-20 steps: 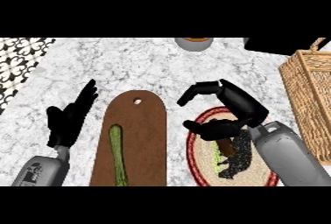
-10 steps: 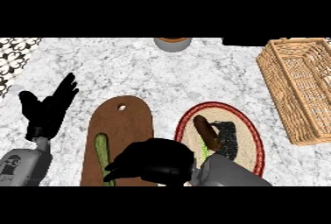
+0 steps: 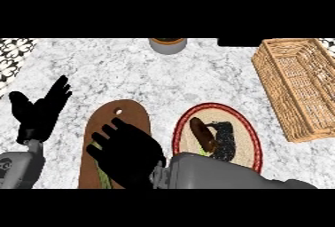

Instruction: Pick the sweet potato from the placemat and place it in the basket

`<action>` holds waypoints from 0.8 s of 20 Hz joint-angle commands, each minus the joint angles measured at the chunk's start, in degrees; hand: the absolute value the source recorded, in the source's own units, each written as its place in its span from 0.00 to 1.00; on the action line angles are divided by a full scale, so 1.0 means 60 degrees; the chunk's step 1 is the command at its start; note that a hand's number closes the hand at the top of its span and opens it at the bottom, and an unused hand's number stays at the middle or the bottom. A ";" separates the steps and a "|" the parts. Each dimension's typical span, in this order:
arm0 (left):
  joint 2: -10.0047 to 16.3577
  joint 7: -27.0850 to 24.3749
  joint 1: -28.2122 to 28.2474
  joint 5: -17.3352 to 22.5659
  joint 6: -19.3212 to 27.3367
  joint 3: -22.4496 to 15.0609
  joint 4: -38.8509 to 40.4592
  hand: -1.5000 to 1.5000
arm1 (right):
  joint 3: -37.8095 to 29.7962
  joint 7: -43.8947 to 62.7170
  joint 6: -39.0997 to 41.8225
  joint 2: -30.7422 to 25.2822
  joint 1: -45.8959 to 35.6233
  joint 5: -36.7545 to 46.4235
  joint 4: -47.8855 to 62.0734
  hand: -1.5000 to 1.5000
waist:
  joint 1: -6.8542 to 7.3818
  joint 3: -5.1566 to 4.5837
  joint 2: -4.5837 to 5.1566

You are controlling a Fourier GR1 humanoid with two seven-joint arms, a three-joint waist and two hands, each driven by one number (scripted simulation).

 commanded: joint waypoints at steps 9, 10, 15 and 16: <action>-0.0069 0.0004 0.0046 -0.0066 -0.0016 0.0161 -0.0152 0.50 | -0.2562 0.3030 0.5289 0.0650 -0.2595 -0.2190 0.1087 0.00 | -0.0073 0.0021 0.0070; -0.0066 -0.0160 0.0065 -0.0126 -0.0070 0.0200 0.0088 0.50 | -0.2605 0.3399 0.5484 0.0651 -0.2669 -0.2540 0.0934 0.00 | -0.0077 0.0019 0.0069; -0.0145 -0.0008 0.0494 -0.0127 -0.0070 0.0243 -0.0527 0.50 | -0.3701 0.3941 0.6376 0.0648 -0.2239 -0.3564 0.0425 0.00 | -0.0093 0.0027 0.0059; -0.0042 -0.0023 0.0509 -0.0121 -0.0140 0.0318 -0.0520 0.50 | -0.4278 0.4106 0.6719 0.0641 -0.2338 -0.3887 0.0326 0.00 | -0.0130 0.0027 0.0049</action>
